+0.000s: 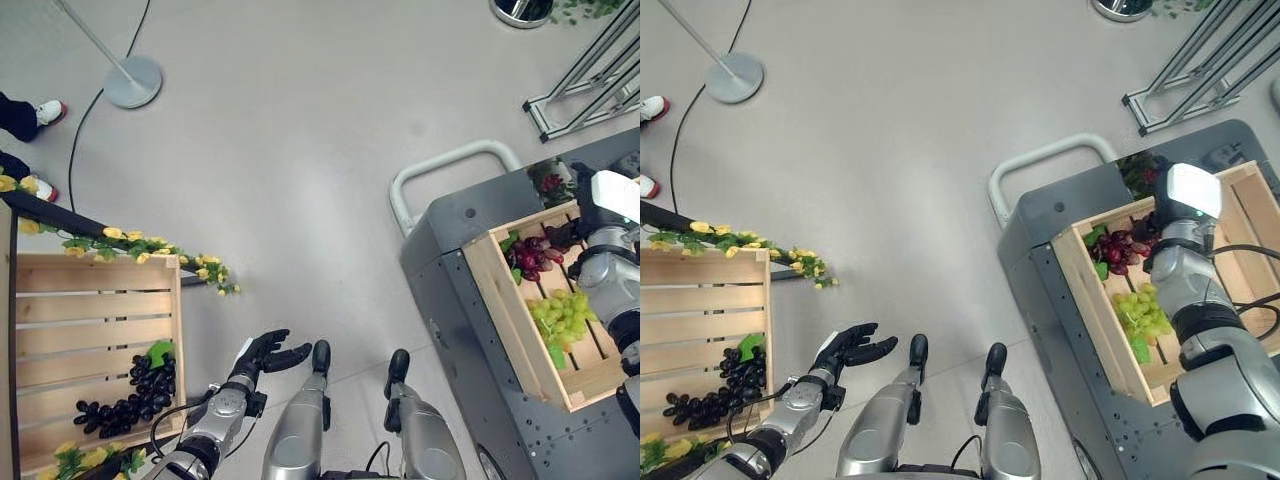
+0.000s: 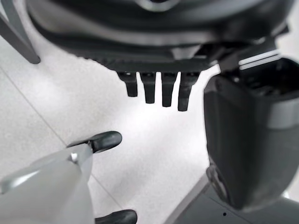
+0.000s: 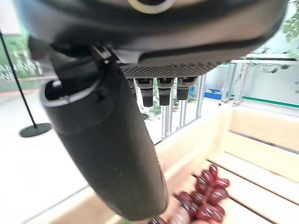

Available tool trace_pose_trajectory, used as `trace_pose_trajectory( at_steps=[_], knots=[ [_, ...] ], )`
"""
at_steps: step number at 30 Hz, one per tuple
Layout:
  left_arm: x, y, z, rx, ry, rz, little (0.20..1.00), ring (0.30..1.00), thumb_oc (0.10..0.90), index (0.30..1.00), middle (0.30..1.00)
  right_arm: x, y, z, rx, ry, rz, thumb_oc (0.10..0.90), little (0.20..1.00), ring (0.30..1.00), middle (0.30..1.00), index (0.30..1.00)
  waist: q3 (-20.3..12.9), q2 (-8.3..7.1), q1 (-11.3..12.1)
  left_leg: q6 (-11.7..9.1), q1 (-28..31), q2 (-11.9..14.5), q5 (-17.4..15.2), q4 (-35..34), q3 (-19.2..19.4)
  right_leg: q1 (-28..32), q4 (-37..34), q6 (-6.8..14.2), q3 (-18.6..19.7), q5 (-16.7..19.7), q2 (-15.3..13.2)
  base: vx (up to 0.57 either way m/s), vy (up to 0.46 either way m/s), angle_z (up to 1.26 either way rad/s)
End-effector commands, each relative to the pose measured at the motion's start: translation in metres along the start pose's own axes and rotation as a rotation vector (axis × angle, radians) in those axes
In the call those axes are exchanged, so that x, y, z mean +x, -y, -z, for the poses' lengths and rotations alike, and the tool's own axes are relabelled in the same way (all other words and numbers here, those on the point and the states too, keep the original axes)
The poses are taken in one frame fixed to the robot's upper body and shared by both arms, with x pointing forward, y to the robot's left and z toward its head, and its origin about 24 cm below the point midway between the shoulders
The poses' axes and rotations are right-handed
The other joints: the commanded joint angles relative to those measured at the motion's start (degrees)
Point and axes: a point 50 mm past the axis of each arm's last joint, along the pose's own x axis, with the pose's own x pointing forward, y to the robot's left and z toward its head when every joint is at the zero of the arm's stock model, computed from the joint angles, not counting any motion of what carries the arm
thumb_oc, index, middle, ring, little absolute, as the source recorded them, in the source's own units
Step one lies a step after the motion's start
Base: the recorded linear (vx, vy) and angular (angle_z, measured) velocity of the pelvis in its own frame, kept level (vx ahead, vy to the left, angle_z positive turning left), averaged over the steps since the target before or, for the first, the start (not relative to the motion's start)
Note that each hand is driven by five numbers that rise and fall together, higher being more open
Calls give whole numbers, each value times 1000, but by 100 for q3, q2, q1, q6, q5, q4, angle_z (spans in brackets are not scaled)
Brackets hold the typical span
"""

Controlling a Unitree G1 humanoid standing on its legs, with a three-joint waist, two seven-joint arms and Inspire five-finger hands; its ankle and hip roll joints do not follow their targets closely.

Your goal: Pick up the fruits from the basket on one side to the basket on the other side

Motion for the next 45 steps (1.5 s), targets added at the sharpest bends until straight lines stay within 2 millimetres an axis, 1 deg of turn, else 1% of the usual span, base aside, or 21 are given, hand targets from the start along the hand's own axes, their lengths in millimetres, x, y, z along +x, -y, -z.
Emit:
trace_pose_trajectory(
  at_steps=[1,3,5,6,7,11,15,18,22,27,28,30,33,35,38,42,45],
  knots=[
    [-5,-6,-4,-2,75,5,900,900,800,900,900,14,55,15,-29,-70,136,800,900,900,900,900,-231,-110,28,-38,-488,-145,-345,869,-38,-296,904,-151,82,-232,-138,0,0,0],
    [-4,-4,-6,-6,82,9,900,900,800,900,900,13,52,19,-18,-98,132,800,900,900,900,900,-211,-91,15,-39,-501,-153,-355,885,-43,-313,912,-173,88,-243,-123,0,0,0],
    [-5,-1,-6,-10,87,13,900,900,800,900,900,9,44,29,30,-160,128,800,900,900,900,900,-198,-77,-16,-41,-463,-152,-386,880,-41,-278,887,-202,94,-255,-98,0,0,0],
    [-5,0,-5,-10,87,13,900,900,800,900,900,8,42,31,35,-167,125,800,900,900,900,900,-198,-78,-19,-40,-449,-152,-391,873,-39,-267,879,-204,97,-256,-95,0,0,0],
    [-6,2,-3,-8,85,16,900,900,800,900,900,3,31,39,85,-215,116,800,900,900,900,900,-206,-82,-45,-35,-381,-146,-410,834,-24,-220,840,-211,117,-255,-75,0,0,0],
    [-5,6,-4,-10,88,21,900,900,800,900,900,-4,17,49,157,-282,92,800,900,900,900,900,-197,-91,-69,-27,-283,-128,-421,802,23,-134,780,-220,141,-235,-64,0,0,0],
    [-3,8,-11,-24,110,25,900,900,800,900,900,-4,17,50,179,-297,88,800,900,900,900,900,-166,-60,-101,-17,-296,-125,-417,807,63,-174,800,-220,180,-222,-52,-20,25,-6],
    [-1,14,-18,-43,134,32,900,900,800,900,900,-3,14,47,179,-299,72,800,900,900,900,900,-108,-19,-139,-15,-320,-138,-435,830,85,-199,808,-233,222,-225,-32,-25,25,-2],
    [-1,18,-19,-52,142,37,900,900,800,900,900,-3,11,43,175,-287,46,800,900,900,900,900,-71,9,-143,-9,-295,-151,-423,790,103,-187,772,-244,221,-208,-20,-19,26,-7],
    [0,18,-23,-74,158,26,900,900,800,900,900,4,19,32,162,-244,39,800,900,900,900,900,11,50,-125,4,-424,-175,-413,866,132,-329,894,-267,209,-238,-17,-30,21,-4],
    [1,20,-26,-84,165,25,900,900,800,900,900,6,21,27,153,-220,44,800,900,900,900,900,48,66,-116,5,-475,-178,-421,929,121,-364,952,-282,210,-257,-20,0,0,0],
    [1,20,-29,-87,171,28,900,900,800,900,900,8,24,24,147,-208,54,800,900,900,900,900,79,85,-103,11,-512,-184,-421,966,113,-398,997,-290,201,-266,-29,0,0,0],
    [1,21,-31,-93,178,30,900,900,800,900,900,12,32,18,137,-172,84,800,900,900,900,900,121,121,-83,13,-561,-191,-393,958,95,-468,1048,-293,183,-269,-26,0,0,0],
    [1,20,-32,-104,186,28,900,900,800,900,900,16,43,8,122,-135,113,800,900,900,900,900,169,150,-71,12,-627,-206,-354,934,76,-550,1076,-297,172,-271,-15,0,0,0],
    [1,20,-34,-113,196,25,900,900,800,900,900,20,51,0,112,-101,125,800,900,900,900,900,198,173,-50,12,-687,-222,-332,918,45,-630,1103,-297,168,-274,-3,0,0,0],
    [1,19,-39,-112,211,25,900,900,800,900,900,26,63,-15,47,-26,115,800,900,900,900,900,243,202,6,22,-789,-243,-266,854,22,-763,1126,-283,124,-256,0,1,-8,0],
    [1,16,-39,-110,218,25,900,900,800,900,900,29,68,-24,-38,15,83,800,900,900,900,900,264,218,44,20,-853,-252,-223,799,14,-849,1138,-263,94,-246,3,0,-20,2]
  ],
)
